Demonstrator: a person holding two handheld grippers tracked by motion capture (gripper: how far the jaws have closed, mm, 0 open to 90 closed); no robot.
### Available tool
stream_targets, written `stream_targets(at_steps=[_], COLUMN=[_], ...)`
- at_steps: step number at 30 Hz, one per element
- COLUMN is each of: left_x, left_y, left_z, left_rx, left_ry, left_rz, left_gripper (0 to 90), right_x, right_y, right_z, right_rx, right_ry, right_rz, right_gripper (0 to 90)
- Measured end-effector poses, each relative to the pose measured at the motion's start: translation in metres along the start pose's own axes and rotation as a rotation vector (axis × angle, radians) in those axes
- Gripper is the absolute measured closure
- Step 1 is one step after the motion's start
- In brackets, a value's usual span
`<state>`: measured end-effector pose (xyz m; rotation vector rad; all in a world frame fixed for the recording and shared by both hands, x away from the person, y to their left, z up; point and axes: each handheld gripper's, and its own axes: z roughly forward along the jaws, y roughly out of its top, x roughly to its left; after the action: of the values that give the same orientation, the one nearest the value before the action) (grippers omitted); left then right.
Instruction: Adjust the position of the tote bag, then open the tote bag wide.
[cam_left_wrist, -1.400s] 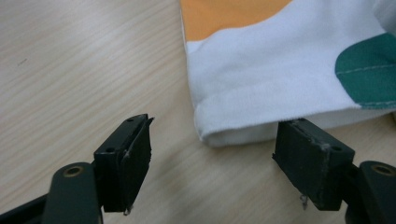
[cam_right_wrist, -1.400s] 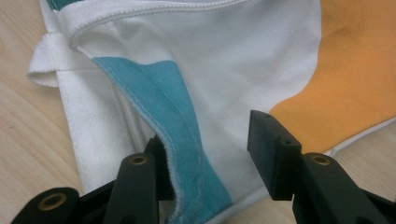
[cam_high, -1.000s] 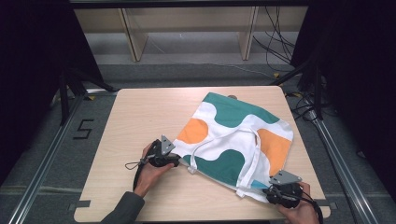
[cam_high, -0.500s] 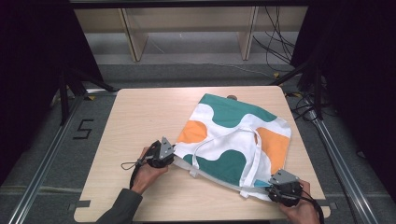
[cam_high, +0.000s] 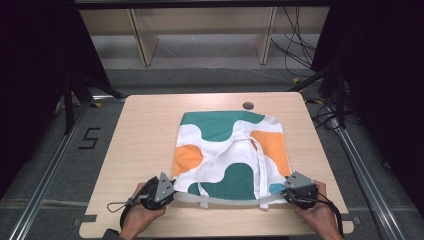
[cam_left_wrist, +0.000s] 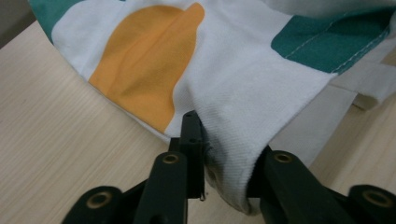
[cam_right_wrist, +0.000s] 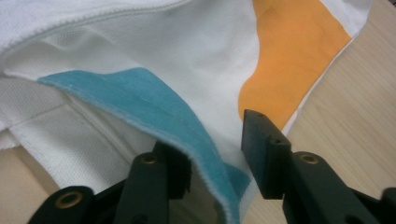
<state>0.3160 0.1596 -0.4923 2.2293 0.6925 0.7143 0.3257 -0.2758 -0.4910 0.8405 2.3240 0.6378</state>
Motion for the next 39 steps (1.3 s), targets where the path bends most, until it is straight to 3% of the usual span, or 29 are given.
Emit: stream_targets(at_steps=[1,2,4,5,7,11,12,13,21,23,25,27,28,31,32,34,35,36,37,39], left_x=[0.001,0.000,-0.003,-0.003,-0.005,-0.009,-0.009,-0.010,-0.009,-0.010,-0.009,-0.009,-0.010,-0.006,-0.007,-0.003,-0.004,-0.002,-0.004,-0.003], left_y=[0.001,0.002,0.006,0.007,0.009,0.012,0.012,0.012,0.010,0.009,0.010,0.010,0.010,0.011,0.011,0.012,0.013,0.014,0.014,0.015], left_z=[-0.001,0.001,0.004,0.004,0.007,0.014,0.015,0.017,0.020,0.020,0.017,0.015,0.015,0.012,0.012,0.007,0.005,0.004,0.004,0.004], left_rx=[0.006,-0.015,-0.034,-0.016,-0.017,-0.020,0.011,0.020,0.040,0.035,0.030,0.023,0.006,-0.001,-0.027,-0.029,-0.043,-0.052,-0.067,-0.086], left_ry=[0.003,0.017,0.034,0.034,0.032,0.007,-0.005,-0.005,0.004,-0.004,-0.013,-0.018,-0.020,-0.028,-0.029,-0.029,-0.030,-0.029,-0.027,-0.030], left_rz=[0.011,0.000,-0.007,0.027,0.024,0.027,0.051,0.046,0.044,0.040,0.027,0.026,0.009,0.035,-0.001,0.011,-0.026,-0.002,-0.047,-0.077], left_gripper=[68.7,62.1,59.6,57.7,55.5,54.8,56.0,56.0,78.7,79.8,80.6,81.1,81.2,81.4,81.5,81.6,81.9,81.9,82.1,82.2], right_x=[0.000,-0.001,-0.001,-0.002,-0.002,-0.003,-0.006,-0.006,-0.011,-0.011,-0.012,-0.012,-0.013,-0.014,-0.014,-0.014,-0.014,-0.014,-0.014,-0.015], right_y=[-0.001,-0.002,-0.003,-0.003,-0.004,-0.004,-0.006,-0.006,-0.009,-0.009,-0.010,-0.010,-0.010,-0.011,-0.011,-0.010,-0.010,-0.010,-0.010,-0.009], right_z=[0.001,0.002,0.003,0.003,0.004,0.001,-0.002,-0.002,-0.009,-0.011,-0.013,-0.016,-0.016,-0.019,-0.020,-0.021,-0.022,-0.022,-0.023,-0.024], right_rx=[0.001,-0.001,-0.001,0.002,-0.001,-0.029,-0.049,-0.049,-0.098,-0.102,-0.110,-0.113,-0.126,-0.141,-0.143,-0.158,-0.167,-0.167,-0.170,-0.189], right_ry=[0.002,0.006,0.006,0.014,0.017,0.046,0.063,0.063,0.075,0.072,0.063,0.064,0.055,0.048,0.046,0.053,0.050,0.050,0.047,0.036], right_rz=[0.024,0.005,0.000,-0.010,-0.011,0.024,0.053,0.053,0.100,0.119,0.102,0.139,0.129,0.141,0.142,0.145,0.172,0.172,0.174,0.157], right_gripper=[60.7,60.9,62.9,64.7,66.5,74.5,76.6,76.6,80.0,80.4,81.0,81.4,81.7,82.2,82.5,83.0,83.4,83.4,83.7,84.1])
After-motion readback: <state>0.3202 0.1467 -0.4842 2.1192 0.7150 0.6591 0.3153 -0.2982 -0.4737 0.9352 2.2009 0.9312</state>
